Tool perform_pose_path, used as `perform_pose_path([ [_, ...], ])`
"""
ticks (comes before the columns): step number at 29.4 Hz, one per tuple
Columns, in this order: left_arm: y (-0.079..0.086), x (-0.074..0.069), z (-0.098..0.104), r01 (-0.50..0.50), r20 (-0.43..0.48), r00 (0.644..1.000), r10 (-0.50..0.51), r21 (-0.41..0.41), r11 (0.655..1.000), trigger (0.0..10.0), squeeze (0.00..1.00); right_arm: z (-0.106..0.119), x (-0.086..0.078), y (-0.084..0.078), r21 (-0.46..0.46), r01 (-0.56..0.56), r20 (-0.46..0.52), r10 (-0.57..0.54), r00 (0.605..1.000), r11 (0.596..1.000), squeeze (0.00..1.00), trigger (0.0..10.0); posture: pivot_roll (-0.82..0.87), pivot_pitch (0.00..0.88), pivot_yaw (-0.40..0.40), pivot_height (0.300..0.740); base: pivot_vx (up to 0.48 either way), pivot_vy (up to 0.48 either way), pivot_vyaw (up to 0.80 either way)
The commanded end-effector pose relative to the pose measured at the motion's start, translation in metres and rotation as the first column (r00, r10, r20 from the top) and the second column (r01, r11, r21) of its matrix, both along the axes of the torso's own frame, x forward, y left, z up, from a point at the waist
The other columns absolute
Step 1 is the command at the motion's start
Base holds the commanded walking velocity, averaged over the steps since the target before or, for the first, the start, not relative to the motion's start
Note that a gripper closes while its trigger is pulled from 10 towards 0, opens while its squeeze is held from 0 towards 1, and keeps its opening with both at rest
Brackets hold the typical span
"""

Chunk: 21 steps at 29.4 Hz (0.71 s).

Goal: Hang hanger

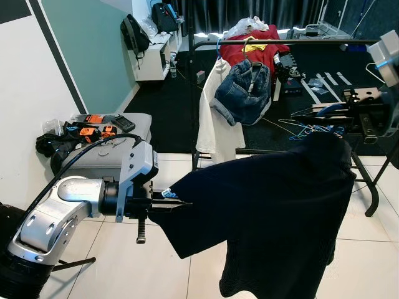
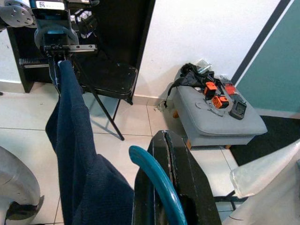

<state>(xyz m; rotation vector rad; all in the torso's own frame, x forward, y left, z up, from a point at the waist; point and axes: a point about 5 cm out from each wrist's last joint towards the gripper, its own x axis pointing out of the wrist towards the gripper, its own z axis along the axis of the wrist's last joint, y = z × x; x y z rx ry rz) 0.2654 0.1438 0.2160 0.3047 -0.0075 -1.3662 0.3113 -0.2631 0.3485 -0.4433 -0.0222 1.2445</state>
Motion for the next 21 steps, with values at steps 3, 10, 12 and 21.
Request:
perform_pose_path([
  [3,0.021,0.003,0.006,-0.064,0.032,0.998,0.062,0.049,0.997,0.0,0.0,0.012,-0.003,-0.009,-0.028,0.049,0.066,-0.047,0.997,0.998,0.0,0.0,-0.2,0.0,0.027,0.74,0.0,0.0,0.0],
  [10,0.038,0.01,0.02,-0.148,0.09,0.986,0.143,0.048,0.988,0.0,0.0,-0.001,-0.001,-0.018,-0.106,0.11,0.041,-0.106,0.993,0.988,0.0,0.0,-0.2,0.0,0.026,0.74,0.0,0.0,0.0],
  [12,0.047,0.012,0.028,-0.182,0.115,0.978,0.176,0.041,0.983,0.0,0.0,-0.01,-0.001,-0.022,-0.148,0.13,0.023,-0.128,0.991,0.98,0.0,0.0,-0.21,0.0,0.025,0.74,0.0,0.0,0.0],
  [21,0.075,0.012,0.045,-0.257,0.161,0.956,0.246,0.053,0.965,0.0,0.0,-0.033,-0.002,-0.035,-0.225,0.177,-0.036,-0.19,0.981,0.958,0.0,0.0,-0.2,0.0,0.024,0.74,0.0,0.0,0.0],
])
